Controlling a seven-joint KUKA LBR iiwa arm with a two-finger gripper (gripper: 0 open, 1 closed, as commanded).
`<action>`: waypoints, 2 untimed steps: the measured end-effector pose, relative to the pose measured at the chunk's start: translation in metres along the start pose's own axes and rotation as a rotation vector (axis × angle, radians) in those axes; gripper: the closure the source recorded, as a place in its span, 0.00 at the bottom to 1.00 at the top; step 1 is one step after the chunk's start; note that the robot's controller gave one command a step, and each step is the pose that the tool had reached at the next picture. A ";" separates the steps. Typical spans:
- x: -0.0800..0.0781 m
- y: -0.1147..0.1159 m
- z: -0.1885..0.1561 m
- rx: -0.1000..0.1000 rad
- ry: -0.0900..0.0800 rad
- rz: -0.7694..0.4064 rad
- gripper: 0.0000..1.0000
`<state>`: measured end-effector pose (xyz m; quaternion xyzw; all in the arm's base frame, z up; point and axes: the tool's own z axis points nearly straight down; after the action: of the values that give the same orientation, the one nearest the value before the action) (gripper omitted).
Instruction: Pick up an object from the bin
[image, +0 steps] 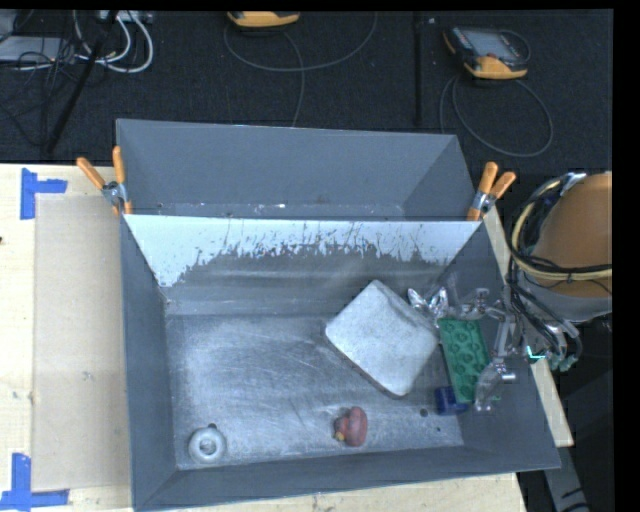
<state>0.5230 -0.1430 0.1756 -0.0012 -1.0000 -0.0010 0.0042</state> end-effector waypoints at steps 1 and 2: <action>0.002 0.068 0.076 0.008 -0.033 0.208 0.00; 0.010 0.114 0.071 0.004 -0.029 0.229 0.00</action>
Offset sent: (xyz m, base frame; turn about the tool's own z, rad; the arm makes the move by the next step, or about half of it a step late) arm -0.0111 0.0931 -0.1056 0.2296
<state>0.5125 -0.0293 0.1052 -0.1154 -0.9933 0.0013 -0.0103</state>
